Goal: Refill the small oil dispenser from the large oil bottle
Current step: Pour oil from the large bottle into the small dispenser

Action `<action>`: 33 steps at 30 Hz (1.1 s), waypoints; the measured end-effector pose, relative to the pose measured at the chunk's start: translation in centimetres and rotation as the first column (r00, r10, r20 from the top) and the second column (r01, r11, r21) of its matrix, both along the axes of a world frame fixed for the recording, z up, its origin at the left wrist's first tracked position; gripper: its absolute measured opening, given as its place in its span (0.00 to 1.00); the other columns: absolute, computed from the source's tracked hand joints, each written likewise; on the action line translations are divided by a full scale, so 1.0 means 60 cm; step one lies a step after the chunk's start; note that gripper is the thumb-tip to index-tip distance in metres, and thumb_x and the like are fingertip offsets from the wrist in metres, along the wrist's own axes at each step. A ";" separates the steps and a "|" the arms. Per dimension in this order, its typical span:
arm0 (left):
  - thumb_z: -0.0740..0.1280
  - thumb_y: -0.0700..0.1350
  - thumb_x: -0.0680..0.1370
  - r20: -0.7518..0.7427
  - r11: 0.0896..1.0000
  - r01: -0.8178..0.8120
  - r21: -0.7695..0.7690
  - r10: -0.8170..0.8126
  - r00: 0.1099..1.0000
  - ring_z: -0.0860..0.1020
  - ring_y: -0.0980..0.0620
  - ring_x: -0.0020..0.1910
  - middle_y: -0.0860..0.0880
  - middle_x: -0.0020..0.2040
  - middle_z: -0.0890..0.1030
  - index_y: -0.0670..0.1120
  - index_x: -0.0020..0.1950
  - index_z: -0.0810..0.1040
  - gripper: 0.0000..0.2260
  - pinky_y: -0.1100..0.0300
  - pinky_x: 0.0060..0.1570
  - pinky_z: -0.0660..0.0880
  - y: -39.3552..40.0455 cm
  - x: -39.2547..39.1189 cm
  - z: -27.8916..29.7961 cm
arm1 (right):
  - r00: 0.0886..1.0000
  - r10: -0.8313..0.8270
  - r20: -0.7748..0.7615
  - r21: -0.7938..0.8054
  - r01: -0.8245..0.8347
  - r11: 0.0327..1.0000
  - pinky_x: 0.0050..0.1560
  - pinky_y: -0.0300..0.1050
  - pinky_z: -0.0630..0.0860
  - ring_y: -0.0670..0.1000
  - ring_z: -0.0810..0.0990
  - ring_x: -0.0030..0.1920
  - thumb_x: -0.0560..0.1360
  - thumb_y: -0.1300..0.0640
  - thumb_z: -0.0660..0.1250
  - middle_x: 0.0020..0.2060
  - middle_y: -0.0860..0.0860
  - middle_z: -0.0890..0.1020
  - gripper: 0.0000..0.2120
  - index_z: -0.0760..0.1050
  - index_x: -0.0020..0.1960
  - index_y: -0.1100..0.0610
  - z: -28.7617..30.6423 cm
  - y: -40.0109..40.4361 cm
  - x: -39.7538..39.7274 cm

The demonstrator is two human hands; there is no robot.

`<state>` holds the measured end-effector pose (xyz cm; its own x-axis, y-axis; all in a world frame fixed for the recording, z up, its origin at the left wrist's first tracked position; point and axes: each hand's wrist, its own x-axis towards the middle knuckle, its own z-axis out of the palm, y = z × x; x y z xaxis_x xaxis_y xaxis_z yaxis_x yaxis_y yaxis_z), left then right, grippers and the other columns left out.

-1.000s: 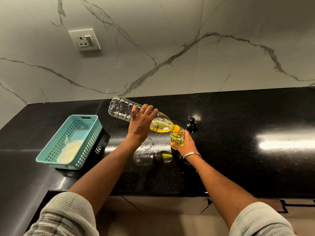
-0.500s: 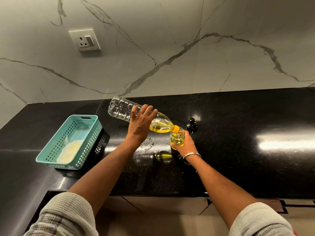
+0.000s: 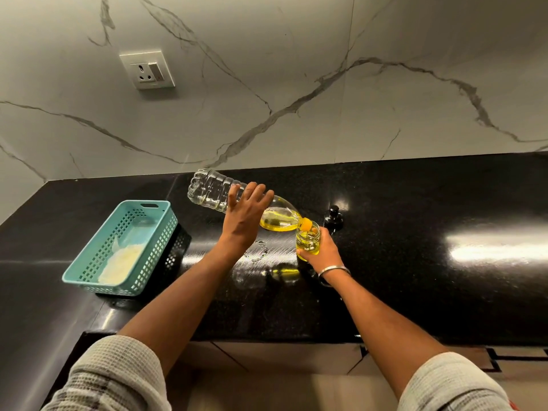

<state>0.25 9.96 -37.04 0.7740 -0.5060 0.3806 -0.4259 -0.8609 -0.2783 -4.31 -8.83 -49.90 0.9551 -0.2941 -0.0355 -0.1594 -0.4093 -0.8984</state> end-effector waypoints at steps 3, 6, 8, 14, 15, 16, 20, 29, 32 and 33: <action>0.77 0.33 0.60 0.003 1.000 0.001 0.002 -0.001 1.000 0.76 0.45 0.63 0.48 0.60 0.78 0.51 0.60 0.77 0.31 0.49 0.65 0.56 0.000 0.002 -0.001 | 1.000 -0.006 0.004 0.006 0.006 1.000 0.55 0.43 0.73 0.52 0.77 0.55 0.63 0.58 0.78 0.55 0.53 0.77 0.29 0.69 0.60 0.54 0.003 0.001 -0.002; 0.78 0.33 0.58 0.005 1.000 0.004 0.002 -0.004 1.000 0.76 0.45 0.62 0.48 0.59 0.79 0.51 0.59 0.78 0.32 0.49 0.64 0.56 0.001 0.002 -0.002 | 1.000 -0.002 0.012 -0.010 0.002 1.000 0.52 0.40 0.71 0.52 0.77 0.54 0.63 0.58 0.78 0.55 0.53 0.78 0.29 0.69 0.60 0.56 0.004 0.002 -0.002; 0.78 0.33 0.58 0.008 1.000 0.007 0.003 -0.007 1.000 0.76 0.45 0.62 0.48 0.58 0.79 0.51 0.59 0.78 0.32 0.49 0.64 0.56 0.002 0.001 -0.002 | 1.000 -0.005 0.005 -0.004 0.005 1.000 0.54 0.42 0.73 0.52 0.77 0.55 0.63 0.58 0.78 0.55 0.53 0.78 0.30 0.69 0.60 0.55 0.003 0.002 -0.001; 0.78 0.32 0.58 0.008 1.000 0.003 -0.002 -0.003 1.000 0.76 0.45 0.62 0.49 0.59 0.78 0.51 0.59 0.78 0.32 0.49 0.64 0.56 0.002 0.001 -0.001 | 1.000 0.007 -0.003 -0.005 -0.007 1.000 0.59 0.46 0.74 0.52 0.76 0.56 0.63 0.57 0.78 0.56 0.53 0.77 0.30 0.68 0.61 0.54 0.002 0.000 -0.002; 0.77 0.32 0.58 0.008 1.000 0.005 -0.007 -0.005 1.000 0.76 0.45 0.62 0.48 0.59 0.78 0.50 0.60 0.78 0.32 0.49 0.64 0.56 0.002 0.001 0.000 | 1.000 0.005 -0.005 -0.002 -0.005 1.000 0.59 0.46 0.74 0.52 0.76 0.56 0.63 0.57 0.78 0.56 0.52 0.77 0.30 0.68 0.61 0.53 0.002 0.000 -0.002; 0.78 0.32 0.58 0.009 1.000 0.005 -0.008 -0.005 1.000 0.76 0.45 0.62 0.48 0.59 0.78 0.50 0.60 0.78 0.32 0.49 0.64 0.56 0.003 0.001 0.000 | 1.000 0.003 -0.009 0.005 -0.003 1.000 0.59 0.46 0.74 0.51 0.76 0.56 0.63 0.57 0.78 0.56 0.52 0.77 0.30 0.68 0.61 0.53 0.002 0.000 -0.002; 0.78 0.33 0.58 -0.001 1.000 0.000 -0.003 0.000 1.000 0.76 0.45 0.62 0.48 0.59 0.78 0.50 0.60 0.78 0.32 0.49 0.65 0.56 0.002 0.002 0.000 | 1.000 -0.001 -0.006 0.010 0.001 1.000 0.59 0.46 0.75 0.51 0.77 0.56 0.63 0.57 0.79 0.56 0.52 0.78 0.30 0.68 0.60 0.52 0.002 0.001 -0.001; 0.78 0.33 0.58 -0.010 1.000 0.000 -0.002 0.000 1.000 0.76 0.45 0.63 0.48 0.60 0.78 0.51 0.60 0.77 0.33 0.49 0.65 0.56 0.001 0.000 0.000 | 1.000 -0.001 -0.004 0.019 0.001 1.000 0.59 0.46 0.75 0.51 0.77 0.57 0.63 0.57 0.79 0.56 0.52 0.78 0.31 0.68 0.61 0.53 0.003 0.000 -0.001; 0.79 0.33 0.58 -0.011 1.000 0.000 -0.005 0.000 1.000 0.76 0.45 0.63 0.48 0.59 0.79 0.50 0.60 0.78 0.33 0.49 0.64 0.56 0.001 0.000 0.001 | 1.000 0.000 -0.004 0.016 0.000 1.000 0.58 0.46 0.75 0.52 0.77 0.56 0.63 0.57 0.79 0.56 0.52 0.78 0.30 0.68 0.60 0.53 0.005 0.001 -0.002; 0.79 0.33 0.58 -0.011 1.000 0.002 -0.007 -0.002 1.000 0.76 0.45 0.62 0.48 0.59 0.79 0.50 0.60 0.78 0.32 0.49 0.64 0.55 0.001 0.000 0.001 | 1.000 -0.002 0.000 0.015 0.002 1.000 0.57 0.45 0.74 0.52 0.77 0.55 0.63 0.58 0.78 0.55 0.53 0.78 0.30 0.69 0.60 0.54 0.005 0.001 -0.003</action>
